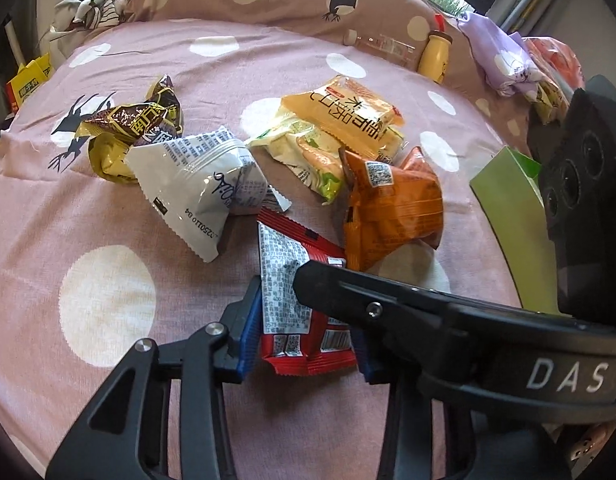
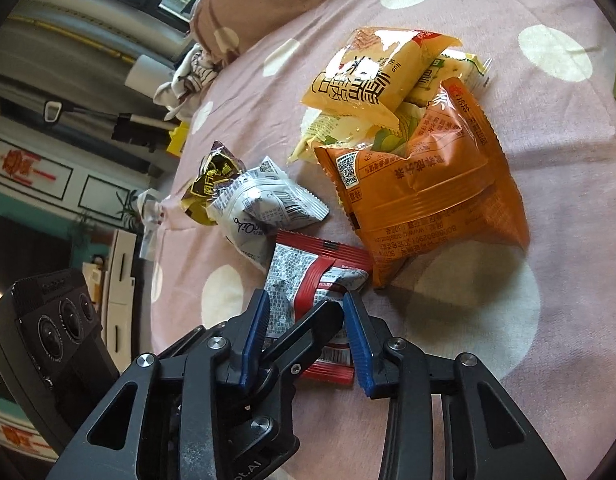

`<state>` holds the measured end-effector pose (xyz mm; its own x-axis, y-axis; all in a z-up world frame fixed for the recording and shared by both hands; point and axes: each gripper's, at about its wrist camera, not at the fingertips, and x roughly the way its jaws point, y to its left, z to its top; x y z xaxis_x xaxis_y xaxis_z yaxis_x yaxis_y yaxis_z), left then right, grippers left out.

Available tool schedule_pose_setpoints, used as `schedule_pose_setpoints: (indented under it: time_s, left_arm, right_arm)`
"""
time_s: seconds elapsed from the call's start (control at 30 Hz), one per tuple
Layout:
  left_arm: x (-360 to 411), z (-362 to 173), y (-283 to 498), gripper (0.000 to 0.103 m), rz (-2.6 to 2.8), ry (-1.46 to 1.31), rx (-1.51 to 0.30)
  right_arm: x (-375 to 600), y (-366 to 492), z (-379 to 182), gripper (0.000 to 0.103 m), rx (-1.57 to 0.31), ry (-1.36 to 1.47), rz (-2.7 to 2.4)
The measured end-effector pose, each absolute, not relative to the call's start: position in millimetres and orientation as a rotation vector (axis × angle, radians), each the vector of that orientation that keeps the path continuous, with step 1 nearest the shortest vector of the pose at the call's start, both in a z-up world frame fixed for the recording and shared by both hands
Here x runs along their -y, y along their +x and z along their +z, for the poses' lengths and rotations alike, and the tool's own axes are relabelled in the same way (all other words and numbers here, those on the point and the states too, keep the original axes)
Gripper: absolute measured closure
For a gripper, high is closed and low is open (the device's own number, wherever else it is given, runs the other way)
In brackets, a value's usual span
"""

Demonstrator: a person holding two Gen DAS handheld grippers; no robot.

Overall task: Organize snacks
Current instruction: 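Close the right tool on the red-and-white bag and lift it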

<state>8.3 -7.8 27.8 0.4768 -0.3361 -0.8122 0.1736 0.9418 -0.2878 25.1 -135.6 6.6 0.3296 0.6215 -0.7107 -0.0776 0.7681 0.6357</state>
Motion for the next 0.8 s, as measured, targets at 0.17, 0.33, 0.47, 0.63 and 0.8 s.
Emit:
schedule_pose_setpoints:
  time_s: [0.17, 0.33, 0.47, 0.63, 0.8]
  left_arm:
    - [9, 27, 8, 0.065, -0.306, -0.167, -1.033]
    - [2, 26, 4, 0.060, -0.264, -0.167, -1.042]
    - [-4, 26, 3, 0.055, -0.249, -0.183, -1.046]
    - [-7, 26, 3, 0.049, -0.238, -0.186, -1.044]
    - [5, 28, -1, 0.063, -0.270, -0.143, -1.016]
  right_arm:
    - [134, 26, 7, 0.062, -1.154, 0.548, 0.486]
    - [143, 27, 0, 0.062, -1.175, 0.585, 0.439]
    - [145, 30, -5, 0.055, -1.198, 0.618, 0.445]
    - [141, 30, -6, 0.050, -1.196, 0.624, 0.465]
    - [133, 31, -10, 0.050, -1.197, 0.631, 0.494]
